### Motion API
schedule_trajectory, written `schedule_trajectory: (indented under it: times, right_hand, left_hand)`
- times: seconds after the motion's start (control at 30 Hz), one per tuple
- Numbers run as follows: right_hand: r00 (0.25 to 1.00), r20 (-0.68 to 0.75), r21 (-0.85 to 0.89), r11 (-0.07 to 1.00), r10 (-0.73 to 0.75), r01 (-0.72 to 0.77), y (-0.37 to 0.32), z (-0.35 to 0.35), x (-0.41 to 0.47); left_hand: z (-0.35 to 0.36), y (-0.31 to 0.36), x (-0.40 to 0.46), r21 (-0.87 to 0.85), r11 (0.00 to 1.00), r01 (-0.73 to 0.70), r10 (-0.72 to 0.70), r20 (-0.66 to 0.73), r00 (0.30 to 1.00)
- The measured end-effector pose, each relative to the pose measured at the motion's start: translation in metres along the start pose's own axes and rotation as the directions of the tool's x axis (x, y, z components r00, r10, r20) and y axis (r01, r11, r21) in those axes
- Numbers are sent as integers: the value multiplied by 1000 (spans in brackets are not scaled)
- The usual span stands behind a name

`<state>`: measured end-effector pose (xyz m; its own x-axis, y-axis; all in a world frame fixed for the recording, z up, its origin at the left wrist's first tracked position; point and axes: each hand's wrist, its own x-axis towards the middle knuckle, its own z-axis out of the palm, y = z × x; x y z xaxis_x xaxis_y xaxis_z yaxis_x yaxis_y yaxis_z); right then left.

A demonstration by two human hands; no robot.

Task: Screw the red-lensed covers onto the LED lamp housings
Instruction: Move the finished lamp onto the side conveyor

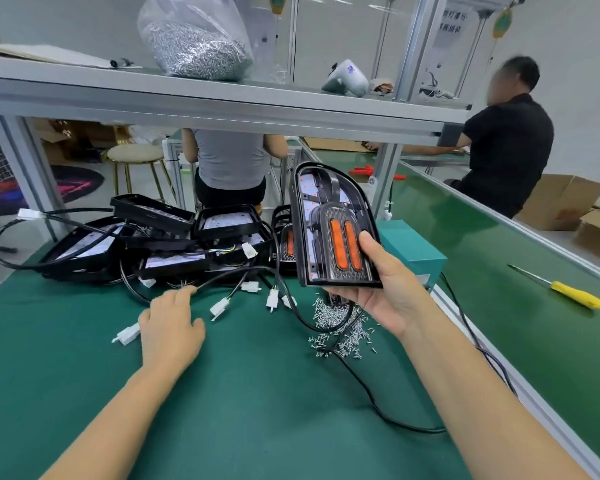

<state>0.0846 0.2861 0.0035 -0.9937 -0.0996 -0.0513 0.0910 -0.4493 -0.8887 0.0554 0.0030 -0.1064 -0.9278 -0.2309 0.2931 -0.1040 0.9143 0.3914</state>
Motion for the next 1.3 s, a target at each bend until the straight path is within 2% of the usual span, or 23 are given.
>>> schedule_trajectory:
  times: [0.07,0.17,0.2,0.33,0.47,0.53,0.6,0.67,0.73,0.8,0.87,0.9,0.97,1.07,1.17,1.2,1.23,1.3]
  right_hand:
    - [1000,0,24,1000,4,-4,0,-1,2]
    - [1000,11,47,999,16,-16,1,-2,7]
    - [1000,13,36,999,17,-18,1,-2,8]
    - [999,8,-38,999,36,-35,8,2,13]
    - [997,-35,-92,993,72,-75,17,7,14]
    - [997,-41,-122,990,73,-77,19,9,15]
    - [997,-34,-126,989,69,-73,20,9,16]
    - [998,-28,-156,986,51,-55,22,8,17]
    - [999,-31,-209,977,25,-31,23,9,17]
    - [1000,-24,-249,968,12,-18,22,13,17]
    - [1000,-3,-252,968,23,-23,21,21,16]
    - [999,13,-230,973,36,-32,22,24,16]
    - [995,70,-129,990,73,-63,24,31,13]
    - [978,158,23,990,133,-138,33,41,6]
    - [972,179,84,982,151,-168,42,53,2]
    - [973,178,86,983,146,-163,44,57,2]
    - [974,178,79,984,142,-158,45,60,2]
    - [974,178,59,986,143,-155,47,64,1]
  left_hand:
    - [1,0,5,17,1000,1,-1,-28,1000]
    - [0,-3,16,131,990,45,-63,131,989]
    - [0,-5,19,162,986,35,-59,142,988]
    - [-4,-14,29,294,955,-18,-7,84,996]
    - [-3,-18,29,319,948,10,-30,60,998]
    - [-7,-16,27,211,976,47,-44,-15,999]
    - [-18,-14,24,-89,994,59,-72,-146,987]
    - [-33,-13,20,-389,921,-28,-60,-211,976]
    - [-52,-11,14,-589,802,-100,-9,-180,984]
    - [-71,-3,11,-794,593,-132,35,-138,990]
    - [-84,7,14,-920,375,-114,52,-102,993]
    - [-88,12,16,-937,329,-112,51,-101,994]
    - [-90,26,23,-939,329,-103,10,-106,994]
    - [-85,50,29,-904,424,-44,-88,-90,992]
    - [-80,76,24,-836,548,-21,-62,-65,996]
    - [-77,84,21,-843,538,5,-37,-17,999]
    - [-75,91,18,-880,469,77,-51,60,997]
    - [-72,105,12,-929,128,347,-57,343,938]
